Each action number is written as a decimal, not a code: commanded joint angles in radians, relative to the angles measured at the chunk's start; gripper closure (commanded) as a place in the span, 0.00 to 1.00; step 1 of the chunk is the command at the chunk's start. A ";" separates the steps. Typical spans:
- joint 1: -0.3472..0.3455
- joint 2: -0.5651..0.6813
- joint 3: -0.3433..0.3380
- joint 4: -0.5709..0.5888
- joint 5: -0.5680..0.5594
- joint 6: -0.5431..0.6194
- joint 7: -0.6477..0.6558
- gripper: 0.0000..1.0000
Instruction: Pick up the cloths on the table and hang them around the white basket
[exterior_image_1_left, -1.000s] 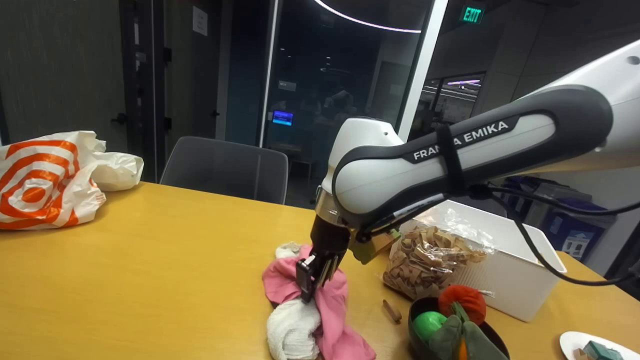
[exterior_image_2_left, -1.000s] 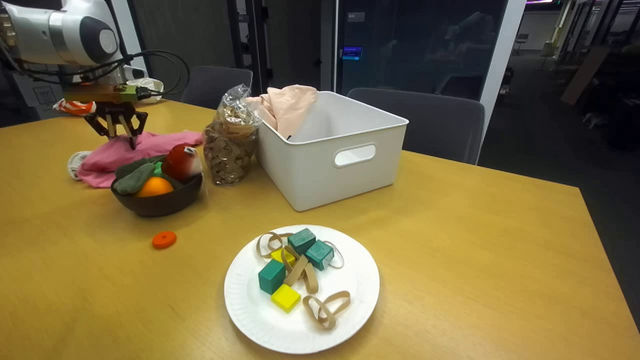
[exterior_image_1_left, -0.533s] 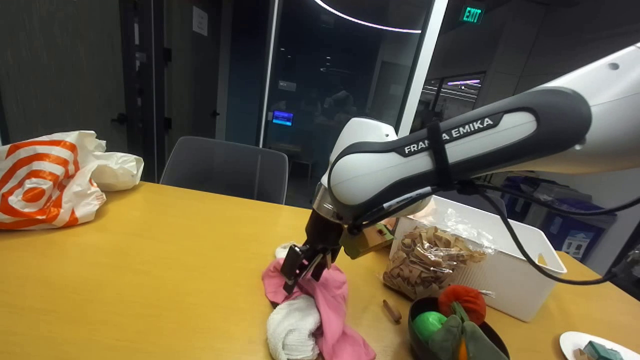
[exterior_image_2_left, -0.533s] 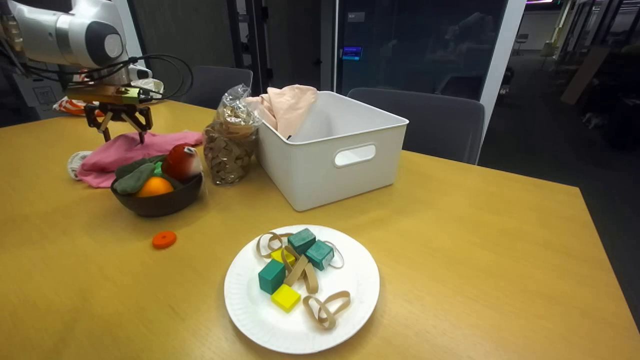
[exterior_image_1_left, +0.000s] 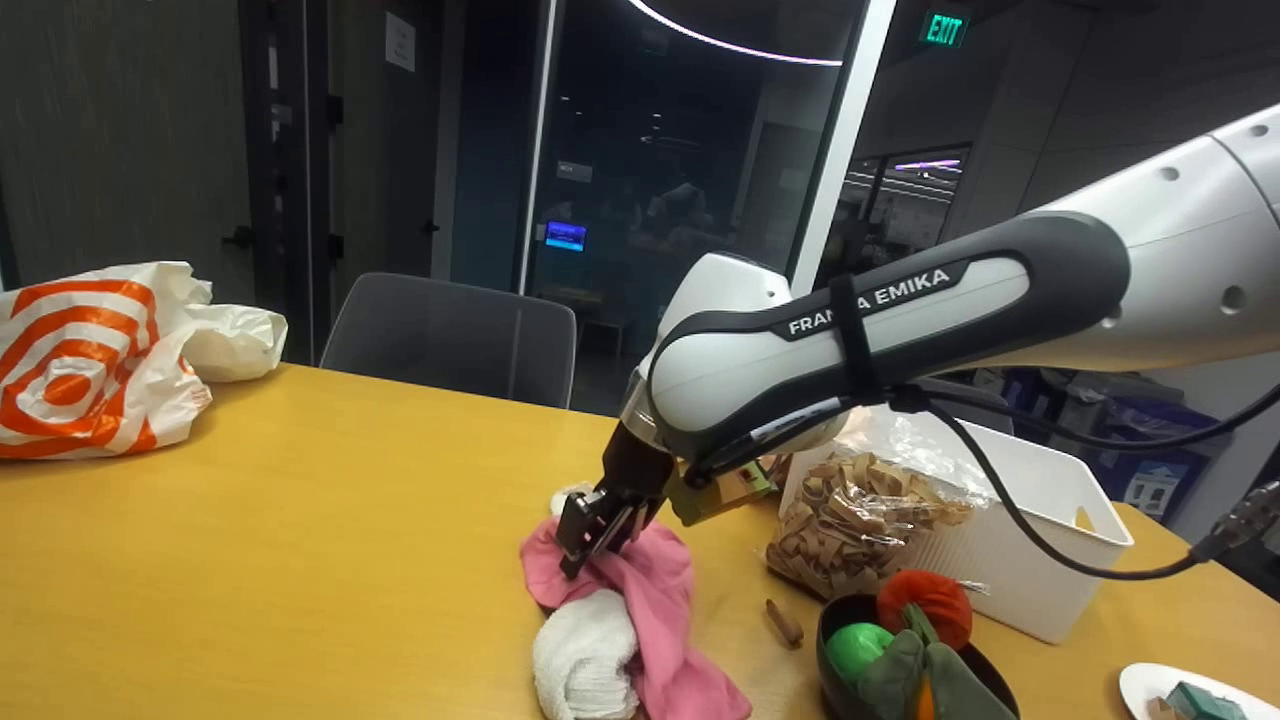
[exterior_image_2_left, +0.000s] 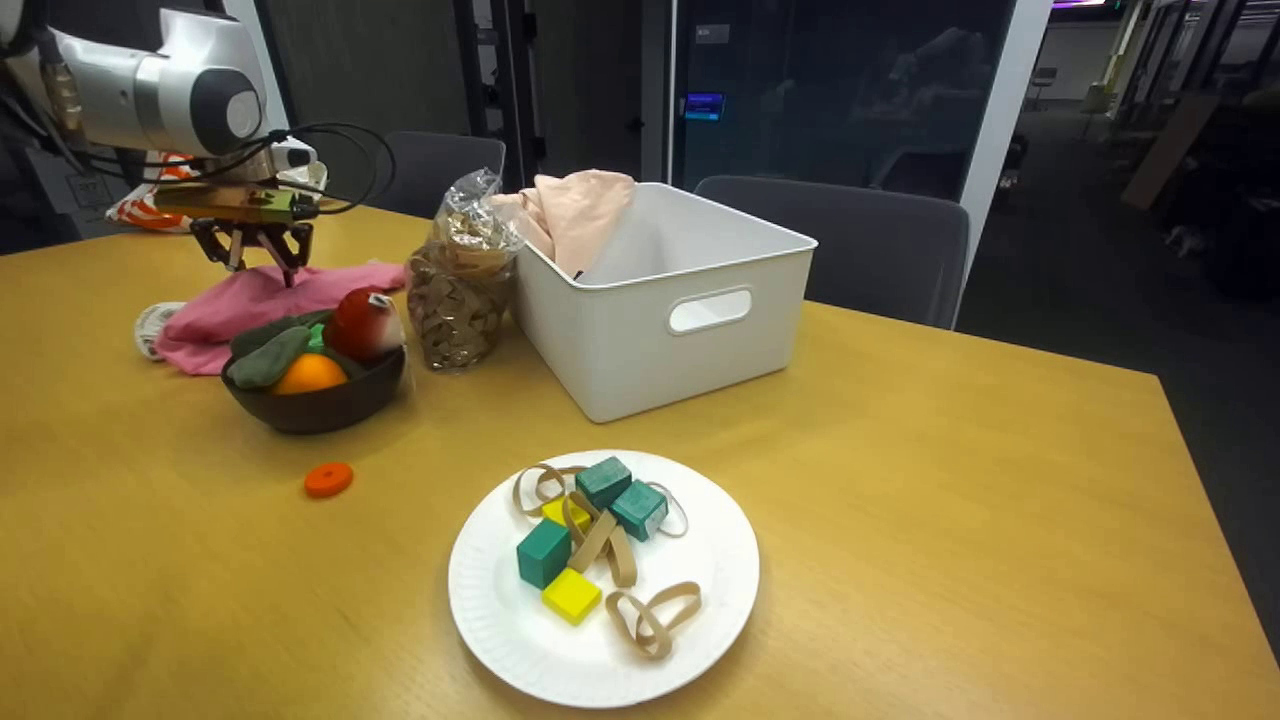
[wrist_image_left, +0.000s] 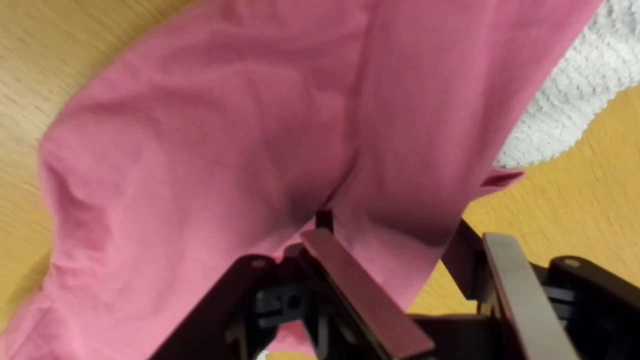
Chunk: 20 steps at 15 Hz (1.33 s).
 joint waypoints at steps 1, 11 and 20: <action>-0.014 0.007 0.016 0.016 0.029 0.022 -0.019 0.72; -0.032 -0.039 0.018 -0.005 0.058 0.012 -0.007 0.95; -0.098 -0.182 0.015 -0.110 0.096 0.317 0.015 0.96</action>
